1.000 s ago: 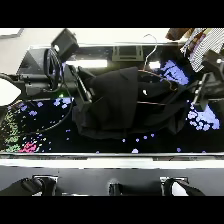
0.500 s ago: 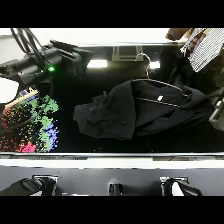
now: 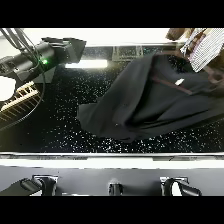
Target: Fold the clothes and pants, and hang the long-sleeved shirts on hangers.
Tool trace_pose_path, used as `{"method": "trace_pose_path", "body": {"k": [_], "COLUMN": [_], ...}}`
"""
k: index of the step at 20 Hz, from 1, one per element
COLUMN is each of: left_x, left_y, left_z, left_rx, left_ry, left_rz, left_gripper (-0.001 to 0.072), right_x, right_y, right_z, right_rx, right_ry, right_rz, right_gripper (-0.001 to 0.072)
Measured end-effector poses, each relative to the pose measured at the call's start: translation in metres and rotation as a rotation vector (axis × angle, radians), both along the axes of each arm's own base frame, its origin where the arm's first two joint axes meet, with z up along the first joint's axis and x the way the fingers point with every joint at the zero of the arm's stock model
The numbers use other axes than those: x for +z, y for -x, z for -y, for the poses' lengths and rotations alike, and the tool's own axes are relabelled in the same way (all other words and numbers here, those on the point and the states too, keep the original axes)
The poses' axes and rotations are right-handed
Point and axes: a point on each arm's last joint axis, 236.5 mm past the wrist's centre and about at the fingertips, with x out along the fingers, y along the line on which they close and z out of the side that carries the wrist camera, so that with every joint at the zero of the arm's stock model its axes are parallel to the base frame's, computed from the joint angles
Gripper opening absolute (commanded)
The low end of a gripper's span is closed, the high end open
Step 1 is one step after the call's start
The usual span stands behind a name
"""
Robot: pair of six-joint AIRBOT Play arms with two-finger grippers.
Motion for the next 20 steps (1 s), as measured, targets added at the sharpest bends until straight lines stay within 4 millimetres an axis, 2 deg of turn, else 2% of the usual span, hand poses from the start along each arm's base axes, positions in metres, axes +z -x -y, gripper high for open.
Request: {"method": "trace_pose_path", "body": {"k": [3, 6, 12, 14, 17, 20], "left_x": [0.0, 0.0, 0.0, 0.0, 0.0, -0.001], "left_y": [0.0, 0.0, 0.0, 0.0, 0.0, 0.0], "left_z": [0.0, 0.0, 0.0, 0.0, 0.0, 0.0], "left_rx": [0.001, 0.002, 0.002, 0.002, 0.002, 0.002], "left_ry": [0.004, 0.006, 0.006, 0.006, 0.006, 0.006], "left_rz": [-0.003, -0.004, -0.005, -0.005, -0.006, -0.006], "left_gripper": [0.0679, 0.0679, 0.0679, 0.0679, 0.0679, 0.0678], "right_x": [0.033, 0.059, 0.099, 0.11, 0.114, 0.112], "right_y": [0.004, 0.017, 0.07, 0.093, 0.125, 0.142], "right_z": [0.029, 0.059, 0.121, 0.139, 0.161, 0.183], "right_rx": [-0.175, -0.354, -0.716, -0.831, -1.006, -1.159], "right_ry": [-0.016, -0.052, -0.064, -0.064, -0.088, -0.083], "right_rz": [0.149, 0.268, 0.422, 0.467, 0.505, 0.515], "right_gripper": [0.0029, 0.0029, 0.0028, 0.0028, 0.0028, 0.0028]}}
